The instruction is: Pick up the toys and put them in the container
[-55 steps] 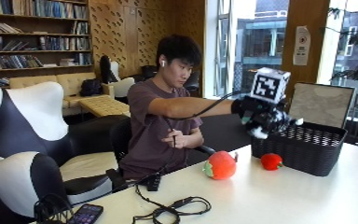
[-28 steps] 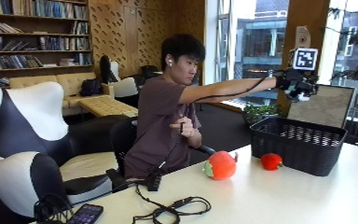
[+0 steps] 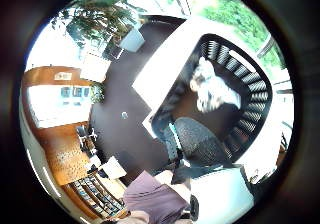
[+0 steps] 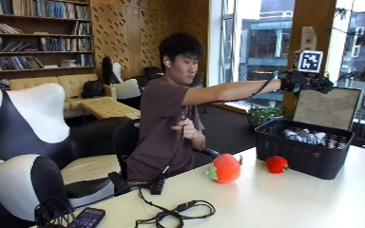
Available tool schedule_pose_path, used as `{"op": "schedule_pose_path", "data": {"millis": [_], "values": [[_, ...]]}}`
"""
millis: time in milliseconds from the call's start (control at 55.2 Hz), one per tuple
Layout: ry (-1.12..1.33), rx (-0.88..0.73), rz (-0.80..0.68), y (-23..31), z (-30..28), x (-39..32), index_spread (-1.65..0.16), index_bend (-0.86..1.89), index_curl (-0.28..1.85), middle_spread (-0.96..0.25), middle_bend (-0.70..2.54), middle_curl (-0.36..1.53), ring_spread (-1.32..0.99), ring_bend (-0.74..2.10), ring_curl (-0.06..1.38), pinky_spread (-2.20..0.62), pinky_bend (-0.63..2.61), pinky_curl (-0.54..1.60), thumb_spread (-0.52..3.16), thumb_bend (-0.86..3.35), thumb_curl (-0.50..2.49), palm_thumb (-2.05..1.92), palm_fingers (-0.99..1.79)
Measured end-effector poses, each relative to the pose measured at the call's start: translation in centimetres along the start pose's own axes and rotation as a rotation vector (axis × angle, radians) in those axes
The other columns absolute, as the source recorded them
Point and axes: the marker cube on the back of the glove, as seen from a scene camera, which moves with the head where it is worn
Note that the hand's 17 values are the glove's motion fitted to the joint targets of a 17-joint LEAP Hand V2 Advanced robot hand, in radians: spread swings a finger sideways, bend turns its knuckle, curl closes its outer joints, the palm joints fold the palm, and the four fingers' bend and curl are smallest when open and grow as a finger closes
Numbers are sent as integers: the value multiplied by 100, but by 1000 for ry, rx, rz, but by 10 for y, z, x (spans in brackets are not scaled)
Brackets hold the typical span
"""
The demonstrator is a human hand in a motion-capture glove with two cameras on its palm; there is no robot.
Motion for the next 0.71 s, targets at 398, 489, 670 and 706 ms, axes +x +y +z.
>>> {"op": "schedule_pose_path", "data": {"millis": [398,489,670,706], "values": [[150,124,244,180,-94,190,-13,8,27,1,15,45,-3,46,38,1,87,37,130,-1,49,14,-22],[145,92,259,231,-72,243,-14,14,27,-2,16,43,-2,47,38,2,84,36,132,0,47,17,-12],[63,-36,331,290,37,304,-15,10,26,-1,16,41,0,46,38,2,88,37,133,-2,44,16,-12],[51,-68,323,295,74,309,-15,10,26,-1,16,40,0,46,38,3,89,37,133,-1,43,16,-12]]}}
